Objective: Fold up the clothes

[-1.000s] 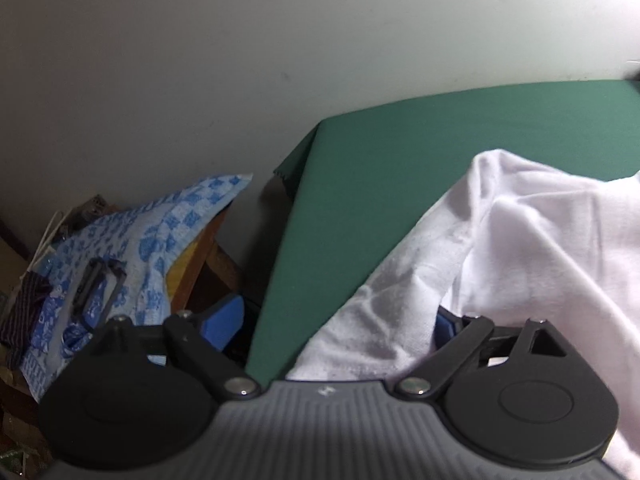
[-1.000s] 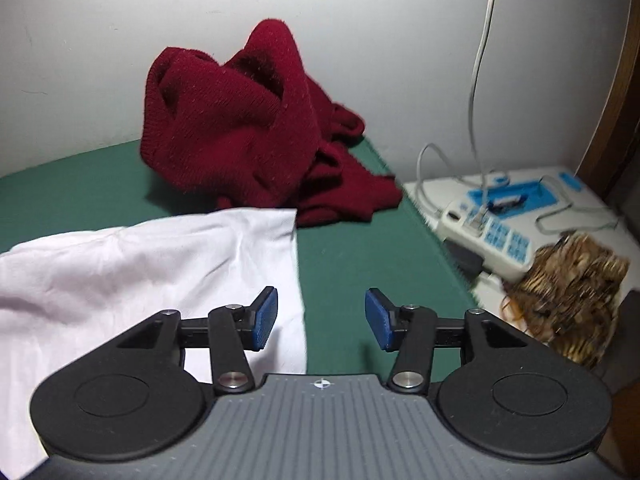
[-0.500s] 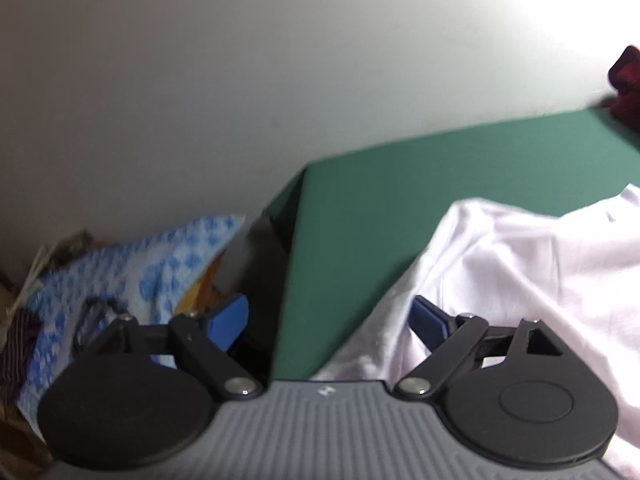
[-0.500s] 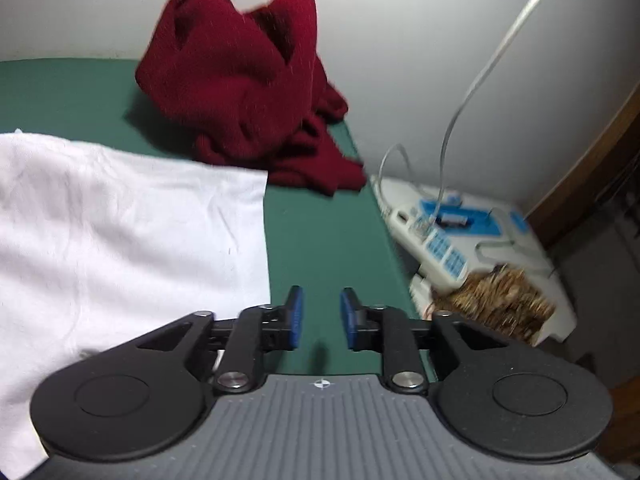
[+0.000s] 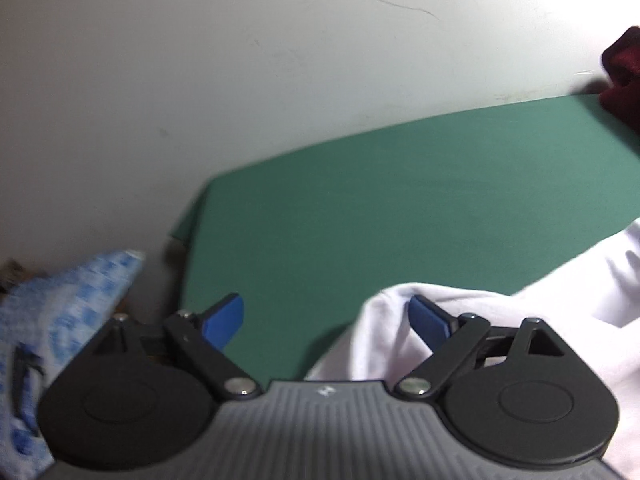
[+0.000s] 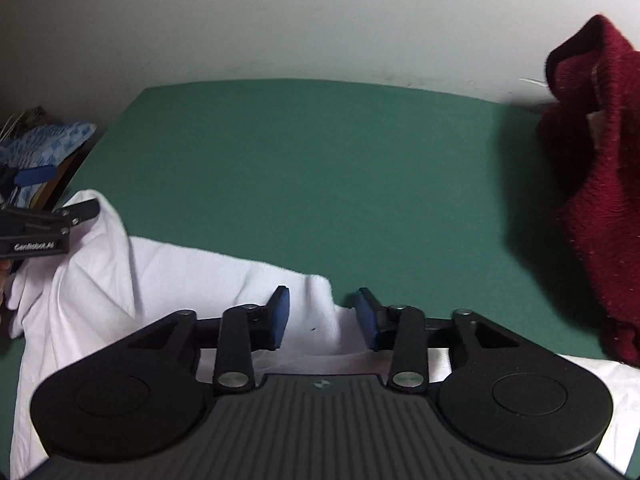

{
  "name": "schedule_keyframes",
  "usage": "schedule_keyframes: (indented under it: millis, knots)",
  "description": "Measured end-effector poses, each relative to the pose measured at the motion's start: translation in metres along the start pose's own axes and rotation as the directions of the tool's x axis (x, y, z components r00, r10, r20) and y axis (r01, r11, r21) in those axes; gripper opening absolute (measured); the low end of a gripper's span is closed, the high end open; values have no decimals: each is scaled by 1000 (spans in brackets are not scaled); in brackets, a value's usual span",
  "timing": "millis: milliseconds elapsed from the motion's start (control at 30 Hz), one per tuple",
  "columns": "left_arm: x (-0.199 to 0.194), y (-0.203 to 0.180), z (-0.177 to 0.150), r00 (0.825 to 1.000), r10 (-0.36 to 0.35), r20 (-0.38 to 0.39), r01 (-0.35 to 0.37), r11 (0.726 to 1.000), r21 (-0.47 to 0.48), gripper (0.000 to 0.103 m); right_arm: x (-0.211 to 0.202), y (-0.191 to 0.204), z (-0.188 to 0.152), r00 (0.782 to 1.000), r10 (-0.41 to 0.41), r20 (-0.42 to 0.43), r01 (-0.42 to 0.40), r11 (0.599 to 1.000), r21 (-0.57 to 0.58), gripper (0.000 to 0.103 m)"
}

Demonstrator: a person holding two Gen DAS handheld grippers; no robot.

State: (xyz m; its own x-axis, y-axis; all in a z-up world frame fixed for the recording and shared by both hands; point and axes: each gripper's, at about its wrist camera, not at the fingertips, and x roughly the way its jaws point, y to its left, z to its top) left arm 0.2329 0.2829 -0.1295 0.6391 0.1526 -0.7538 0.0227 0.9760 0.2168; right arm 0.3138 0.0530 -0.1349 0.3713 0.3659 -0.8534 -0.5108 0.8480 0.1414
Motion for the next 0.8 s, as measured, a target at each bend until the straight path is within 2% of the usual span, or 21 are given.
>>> schedule_keyframes:
  millis: [67, 167, 200, 233, 300, 333, 400, 500, 533, 600, 667, 700, 733, 767, 800]
  knots:
    - [5, -6, -4, 1000, -3, -10, 3, 1000, 19, 89, 1, 4, 0, 999, -38, 3, 38, 998, -45, 3]
    - [9, -15, -5, 1000, 16, 7, -16, 1000, 12, 63, -1, 4, 5, 993, -96, 74, 100, 993, -63, 3]
    - [10, -16, -4, 999, 29, 16, -29, 1000, 7, 43, -3, 4, 7, 985, -122, 119, 129, 990, -56, 3]
    - [13, -16, -2, 998, 61, 22, -61, 998, 8, 35, -7, 2, 9, 971, -161, 177, 171, 984, -41, 2]
    - [19, -15, 2, 992, 125, 34, -125, 992, 11, 37, -11, -2, 12, 935, -226, 273, 235, 972, -3, 2]
    - [22, -14, 3, 987, 156, 41, -157, 988, 12, 45, -10, -5, 13, 923, -242, 300, 250, 968, 15, 2]
    - [29, -13, 7, 974, 219, 53, -220, 975, 14, 57, 0, -9, 12, 919, -250, 305, 257, 966, 17, 2]
    - [32, -14, 10, 959, 277, 67, -280, 959, 43, 55, 22, -13, 5, 928, -256, 270, 269, 963, -11, 7]
    - [27, -12, 10, 959, 274, 72, -277, 960, 36, 55, 22, -15, 2, 926, -266, 270, 277, 961, -6, 11]
    - [16, -5, 9, 962, 260, 83, -263, 965, 16, 55, 2, -22, -5, 898, -283, 336, 264, 959, 102, 17]
    - [-8, 10, 4, 974, 203, 102, -199, 979, -44, 54, -29, -38, -17, 884, -252, 395, 173, 959, 224, 46]
    - [-20, 16, 0, 979, 166, 115, -159, 985, -63, 52, -44, -44, -25, 880, -219, 421, 116, 959, 258, 46]
    - [-31, 20, -4, 983, 134, 128, -126, 989, -75, 56, -53, -44, -32, 894, -169, 415, 73, 969, 237, 44]
    - [-39, 19, -8, 983, 123, 137, -115, 991, -64, 59, -60, -42, -39, 910, -113, 400, 32, 979, 203, 41]
    - [-45, 16, -13, 982, 126, 143, -121, 992, -44, 67, -68, -40, -46, 922, -57, 382, -10, 985, 170, 39]
